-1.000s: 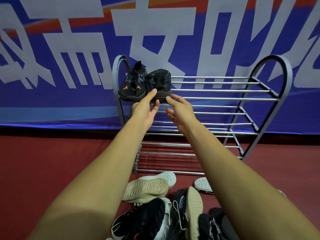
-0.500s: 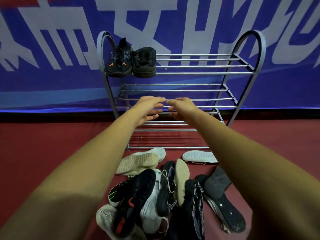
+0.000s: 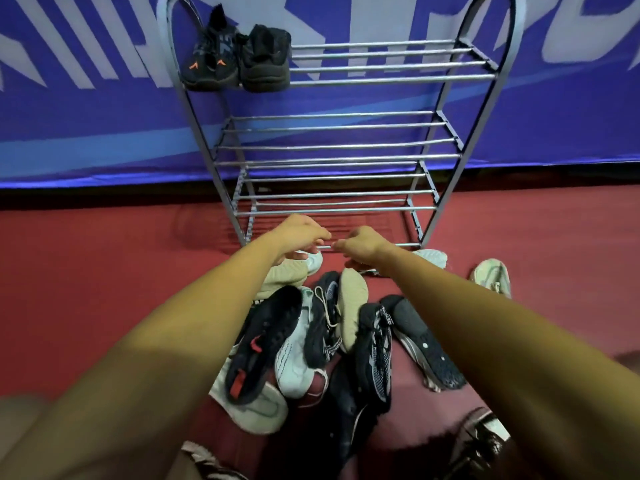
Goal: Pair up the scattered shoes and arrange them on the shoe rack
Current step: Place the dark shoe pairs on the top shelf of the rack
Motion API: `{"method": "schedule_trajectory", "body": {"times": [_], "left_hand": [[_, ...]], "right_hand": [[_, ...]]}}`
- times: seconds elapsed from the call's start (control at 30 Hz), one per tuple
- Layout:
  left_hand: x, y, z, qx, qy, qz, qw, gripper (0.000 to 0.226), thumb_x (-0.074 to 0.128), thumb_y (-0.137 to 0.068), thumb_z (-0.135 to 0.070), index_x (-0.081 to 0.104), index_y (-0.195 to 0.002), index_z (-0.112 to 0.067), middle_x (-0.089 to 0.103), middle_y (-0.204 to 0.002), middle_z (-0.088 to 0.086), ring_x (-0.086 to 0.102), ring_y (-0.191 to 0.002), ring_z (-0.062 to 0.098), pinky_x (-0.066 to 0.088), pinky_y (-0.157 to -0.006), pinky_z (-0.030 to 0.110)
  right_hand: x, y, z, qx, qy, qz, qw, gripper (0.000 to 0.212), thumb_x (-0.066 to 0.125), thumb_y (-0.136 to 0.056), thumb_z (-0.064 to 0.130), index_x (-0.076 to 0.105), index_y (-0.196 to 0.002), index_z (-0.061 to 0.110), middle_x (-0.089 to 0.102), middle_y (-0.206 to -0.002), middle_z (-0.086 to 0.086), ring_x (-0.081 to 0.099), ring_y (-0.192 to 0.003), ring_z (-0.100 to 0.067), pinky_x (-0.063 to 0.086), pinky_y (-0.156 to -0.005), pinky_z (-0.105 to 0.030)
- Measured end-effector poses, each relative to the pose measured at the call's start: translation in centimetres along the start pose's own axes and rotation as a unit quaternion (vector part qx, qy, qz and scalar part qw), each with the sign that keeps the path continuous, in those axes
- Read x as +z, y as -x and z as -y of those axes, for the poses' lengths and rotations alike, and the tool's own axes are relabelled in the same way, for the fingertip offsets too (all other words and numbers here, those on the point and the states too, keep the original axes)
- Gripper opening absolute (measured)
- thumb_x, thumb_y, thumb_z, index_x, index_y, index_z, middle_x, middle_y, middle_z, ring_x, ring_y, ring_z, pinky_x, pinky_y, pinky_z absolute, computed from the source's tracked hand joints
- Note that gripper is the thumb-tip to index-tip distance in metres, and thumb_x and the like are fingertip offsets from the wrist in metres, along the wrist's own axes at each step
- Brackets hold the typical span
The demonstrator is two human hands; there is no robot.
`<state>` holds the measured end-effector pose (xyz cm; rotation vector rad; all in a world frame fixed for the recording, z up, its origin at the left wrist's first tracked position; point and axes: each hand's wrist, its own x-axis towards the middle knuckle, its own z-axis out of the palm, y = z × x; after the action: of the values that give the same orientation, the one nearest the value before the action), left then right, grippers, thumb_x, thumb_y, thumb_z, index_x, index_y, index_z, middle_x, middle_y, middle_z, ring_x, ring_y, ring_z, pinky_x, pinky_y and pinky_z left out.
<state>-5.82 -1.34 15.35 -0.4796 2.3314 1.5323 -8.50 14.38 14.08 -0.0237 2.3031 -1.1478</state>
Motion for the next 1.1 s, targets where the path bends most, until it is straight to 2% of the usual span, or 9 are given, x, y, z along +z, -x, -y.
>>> {"method": "schedule_trajectory", "body": {"times": [0.1, 0.2, 0.37, 0.43, 0.53, 0.73, 0.87, 0.97, 1.1], "left_hand": [[1.7, 0.5, 1.5, -0.009, -0.022, 0.020, 1.000, 0.007, 0.070, -0.087, -0.024, 0.067, -0.087, -0.018, 0.067, -0.087, 0.003, 0.063, -0.075, 0.016, 0.046, -0.054, 0.022], [3.7, 1.1, 3.4, -0.009, -0.080, 0.054, 0.995, 0.008, 0.066, -0.088, -0.022, 0.066, -0.088, -0.014, 0.061, -0.082, 0.008, 0.054, -0.070, 0.017, 0.040, -0.051, 0.022], [7.5, 1.7, 7.4, -0.028, -0.176, 0.113, 0.977, 0.011, 0.071, -0.085, -0.020, 0.065, -0.087, -0.011, 0.056, -0.075, 0.009, 0.050, -0.064, 0.021, 0.044, -0.052, 0.027], [9.4, 1.7, 8.7, -0.044, -0.176, 0.136, 0.974, 0.015, 0.074, -0.082, -0.019, 0.063, -0.090, -0.013, 0.052, -0.071, 0.005, 0.050, -0.063, 0.018, 0.048, -0.049, 0.025], [12.3, 1.8, 10.7, -0.071, -0.178, 0.156, 0.969, 0.019, 0.076, -0.079, -0.022, 0.064, -0.092, -0.017, 0.053, -0.071, 0.001, 0.051, -0.067, 0.014, 0.052, -0.059, 0.030], [15.6, 1.5, 14.1, -0.134, -0.158, 0.170, 0.963, 0.032, 0.079, -0.080, -0.033, 0.050, -0.087, -0.021, 0.060, -0.094, 0.003, 0.062, -0.080, 0.019, 0.054, -0.067, 0.030], [16.3, 1.1, 14.4, -0.163, -0.143, 0.194, 0.957, 0.025, 0.075, -0.083, -0.026, 0.052, -0.093, -0.023, 0.063, -0.100, 0.005, 0.067, -0.088, 0.023, 0.059, -0.083, 0.037], [17.3, 0.9, 14.6, -0.166, -0.132, 0.201, 0.957, 0.027, 0.071, -0.086, -0.017, 0.051, -0.103, -0.018, 0.063, -0.099, 0.009, 0.067, -0.086, 0.024, 0.060, -0.084, 0.042], [17.8, 0.8, 14.6, -0.155, -0.111, 0.197, 0.962, 0.032, 0.068, -0.088, -0.010, 0.049, -0.115, -0.013, 0.059, -0.114, 0.008, 0.064, -0.106, 0.024, 0.060, -0.082, 0.043]], "right_hand": [[0.5, 0.2, -2.6, 0.010, 0.041, 0.007, 0.999, 0.033, 0.067, -0.093, 0.028, 0.063, -0.102, -0.003, 0.060, -0.086, -0.016, 0.062, -0.072, -0.026, 0.047, -0.057, -0.031], [1.5, 0.6, -4.9, 0.022, 0.096, 0.032, 0.995, 0.034, 0.066, -0.094, 0.033, 0.064, -0.100, -0.001, 0.064, -0.087, -0.016, 0.069, -0.081, -0.029, 0.050, -0.057, -0.031], [3.1, 1.1, -9.6, 0.055, 0.225, 0.039, 0.972, 0.049, 0.063, -0.091, 0.036, 0.058, -0.129, 0.004, 0.062, -0.130, -0.016, 0.060, -0.117, -0.032, 0.049, -0.090, -0.032], [3.8, 1.4, -11.7, 0.069, 0.258, 0.056, 0.962, 0.047, 0.060, -0.091, 0.034, 0.060, -0.129, 0.007, 0.062, -0.131, -0.017, 0.060, -0.117, -0.032, 0.050, -0.091, -0.034], [4.5, 1.7, -14.4, 0.089, 0.264, 0.076, 0.957, 0.052, 0.062, -0.090, 0.038, 0.058, -0.132, 0.009, 0.059, -0.135, -0.017, 0.058, -0.122, -0.032, 0.049, -0.096, -0.035], [5.2, 1.5, -18.4, 0.112, 0.252, 0.092, 0.957, 0.062, 0.064, -0.089, 0.044, 0.051, -0.136, 0.006, 0.056, -0.139, -0.018, 0.055, -0.126, -0.034, 0.045, -0.096, -0.032], [5.5, 1.2, -19.2, 0.106, 0.241, 0.120, 0.957, 0.049, 0.062, -0.089, 0.038, 0.058, -0.130, 0.012, 0.062, -0.130, -0.015, 0.058, -0.119, -0.031, 0.049, -0.096, -0.033], [5.5, 0.8, -19.1, 0.105, 0.222, 0.122, 0.962, 0.041, 0.065, -0.086, 0.037, 0.063, -0.121, 0.015, 0.066, -0.122, -0.012, 0.061, -0.112, -0.029, 0.050, -0.085, -0.031], [5.3, 0.4, -18.7, 0.090, 0.243, 0.122, 0.958, 0.027, 0.063, -0.085, 0.039, 0.062, -0.102, 0.018, 0.066, -0.115, -0.012, 0.060, -0.099, -0.027, 0.042, -0.073, -0.028]]}}
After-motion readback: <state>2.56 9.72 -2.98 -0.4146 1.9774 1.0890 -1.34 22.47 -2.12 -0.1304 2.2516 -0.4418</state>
